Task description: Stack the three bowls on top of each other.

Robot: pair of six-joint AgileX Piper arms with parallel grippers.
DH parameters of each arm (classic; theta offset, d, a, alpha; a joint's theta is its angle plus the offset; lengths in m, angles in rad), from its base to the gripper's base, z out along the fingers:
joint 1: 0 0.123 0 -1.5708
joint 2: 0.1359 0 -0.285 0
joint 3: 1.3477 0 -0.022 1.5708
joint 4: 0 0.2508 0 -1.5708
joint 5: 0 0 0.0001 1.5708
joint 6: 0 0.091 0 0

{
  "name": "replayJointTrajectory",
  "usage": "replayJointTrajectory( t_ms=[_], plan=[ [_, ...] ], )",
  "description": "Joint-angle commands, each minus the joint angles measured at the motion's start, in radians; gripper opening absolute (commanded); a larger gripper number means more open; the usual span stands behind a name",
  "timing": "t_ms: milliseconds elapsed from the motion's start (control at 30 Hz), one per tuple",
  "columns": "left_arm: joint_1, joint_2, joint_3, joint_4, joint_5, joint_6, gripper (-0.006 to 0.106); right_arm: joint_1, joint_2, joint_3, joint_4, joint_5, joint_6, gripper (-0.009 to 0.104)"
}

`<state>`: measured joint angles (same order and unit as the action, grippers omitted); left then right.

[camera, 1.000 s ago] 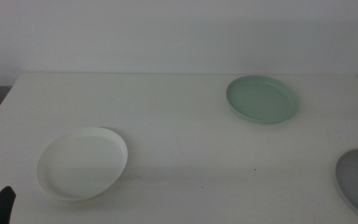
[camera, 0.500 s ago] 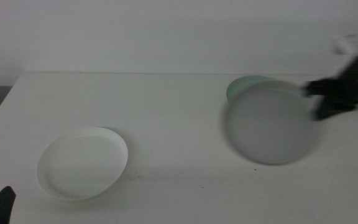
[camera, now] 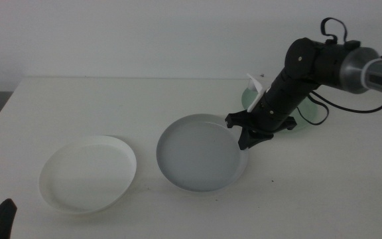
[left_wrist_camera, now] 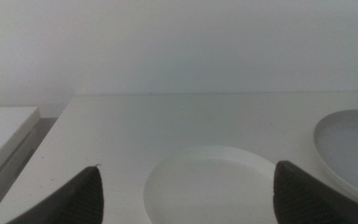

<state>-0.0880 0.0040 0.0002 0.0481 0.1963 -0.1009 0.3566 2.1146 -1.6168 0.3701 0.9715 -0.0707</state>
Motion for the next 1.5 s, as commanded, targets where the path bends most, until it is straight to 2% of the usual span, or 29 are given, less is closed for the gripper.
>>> replayJointTrajectory(
  t_ms=[0,467,600,667,800,867,1000,1133,1200,1333,1400,1467],
  plan=[
    [-0.003,-0.004,0.0,0.003,-0.014,-0.004,0.094,0.0,0.021,-0.041,0.004,-0.003,-0.006,-0.002],
    [-0.003,-0.004,0.0,0.003,-0.014,-0.001,0.094,-0.006,0.066,-0.049,-0.035,0.004,0.031,-0.002],
    [-0.003,-0.004,0.0,0.003,-0.014,-0.003,0.094,-0.008,0.066,-0.049,-0.099,0.004,0.058,-0.002],
    [-0.003,-0.004,0.0,0.003,-0.014,-0.003,0.094,-0.008,0.066,-0.049,-0.106,0.004,0.071,0.0],
    [-0.003,-0.004,0.0,0.003,-0.014,-0.003,0.094,-0.008,0.066,-0.049,-0.106,0.004,0.071,0.019],
    [-0.003,-0.004,0.0,0.003,-0.014,-0.002,0.094,-0.008,0.066,-0.051,-0.105,-0.007,0.061,0.033],
    [-0.003,-0.004,0.0,0.003,-0.014,-0.002,0.094,-0.015,0.056,-0.115,-0.107,0.041,0.041,0.055],
    [-0.003,-0.004,0.0,0.003,-0.014,-0.003,0.094,-0.065,0.015,-0.294,-0.119,0.118,0.054,0.065],
    [-0.003,-0.004,0.0,0.003,-0.014,-0.003,0.094,-0.102,0.004,-0.386,-0.164,0.134,0.117,0.068],
    [-0.003,-0.004,0.0,0.003,-0.014,-0.003,0.094,-0.191,0.024,-0.551,-0.359,0.173,0.212,0.077],
    [-0.003,-0.004,0.0,0.003,-0.014,-0.003,0.094,-0.241,0.057,-0.594,-0.383,0.197,0.212,0.08],
    [-0.003,-0.004,0.0,0.003,-0.014,-0.003,0.094,-0.285,0.1,-0.61,-0.345,0.208,0.212,0.081]
  ],
)
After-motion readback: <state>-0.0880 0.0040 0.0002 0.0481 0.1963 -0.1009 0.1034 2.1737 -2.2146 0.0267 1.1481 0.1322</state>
